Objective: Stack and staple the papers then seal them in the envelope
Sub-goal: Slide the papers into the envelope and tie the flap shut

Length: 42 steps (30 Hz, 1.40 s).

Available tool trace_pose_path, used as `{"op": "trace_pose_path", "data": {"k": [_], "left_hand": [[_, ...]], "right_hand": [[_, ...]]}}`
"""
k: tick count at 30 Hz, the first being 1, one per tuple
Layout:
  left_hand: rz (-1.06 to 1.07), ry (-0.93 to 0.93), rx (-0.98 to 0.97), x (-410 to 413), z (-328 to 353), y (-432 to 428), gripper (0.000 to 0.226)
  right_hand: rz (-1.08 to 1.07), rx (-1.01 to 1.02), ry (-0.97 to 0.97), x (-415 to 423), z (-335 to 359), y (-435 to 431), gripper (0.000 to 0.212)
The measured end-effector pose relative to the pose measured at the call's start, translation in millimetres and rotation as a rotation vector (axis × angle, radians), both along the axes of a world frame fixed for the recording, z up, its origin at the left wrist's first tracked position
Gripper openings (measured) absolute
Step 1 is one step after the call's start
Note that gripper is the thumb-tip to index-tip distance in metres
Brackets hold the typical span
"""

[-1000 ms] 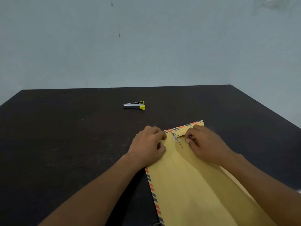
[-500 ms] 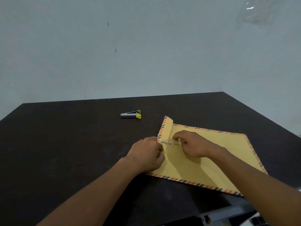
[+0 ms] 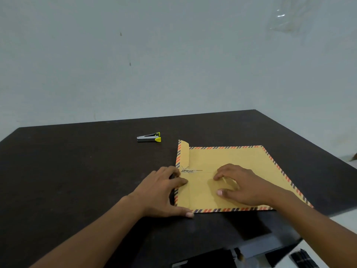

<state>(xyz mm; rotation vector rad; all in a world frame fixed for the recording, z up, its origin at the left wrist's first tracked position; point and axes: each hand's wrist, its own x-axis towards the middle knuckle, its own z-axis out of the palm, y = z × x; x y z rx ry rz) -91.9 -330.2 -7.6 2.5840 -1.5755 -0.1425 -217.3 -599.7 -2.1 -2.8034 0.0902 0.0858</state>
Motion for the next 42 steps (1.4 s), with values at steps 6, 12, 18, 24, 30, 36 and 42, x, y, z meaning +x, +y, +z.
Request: {"op": "trace_pose_path", "data": {"k": [6, 12, 18, 24, 30, 36, 42], "left_hand": [[-0.103, -0.198, -0.092, -11.3, -3.5, 10.6, 0.055], [-0.047, -0.201, -0.049, -26.7, -4.4, 31.2, 0.080], [0.077, -0.113, 0.098, -53.3, 9.9, 51.9, 0.115], [0.158, -0.051, 0.036, -69.1, 3.6, 67.9, 0.109], [0.156, 0.015, -0.554, -56.3, 0.3, 68.4, 0.014], [0.465, 0.261, -1.210, -21.4, 75.6, 36.6, 0.011], [0.640, 0.405, -1.448, 11.3, 132.2, 13.2, 0.016]], "right_hand": [[-0.139, -0.010, -0.014, -40.9, 5.8, -21.9, 0.053], [-0.320, 0.039, 0.047, -94.6, 6.6, -57.4, 0.067], [-0.109, -0.080, 0.287, -130.3, -0.2, -42.5, 0.129], [-0.106, 0.013, -0.014, -138.1, -0.2, -52.0, 0.051], [-0.266, 0.403, -0.382, -130.2, 52.7, -39.4, 0.009], [-0.375, 0.785, -0.720, -93.8, 112.4, -37.6, 0.027], [-0.342, 0.880, -0.635, -59.7, 145.0, -41.5, 0.053]]}}
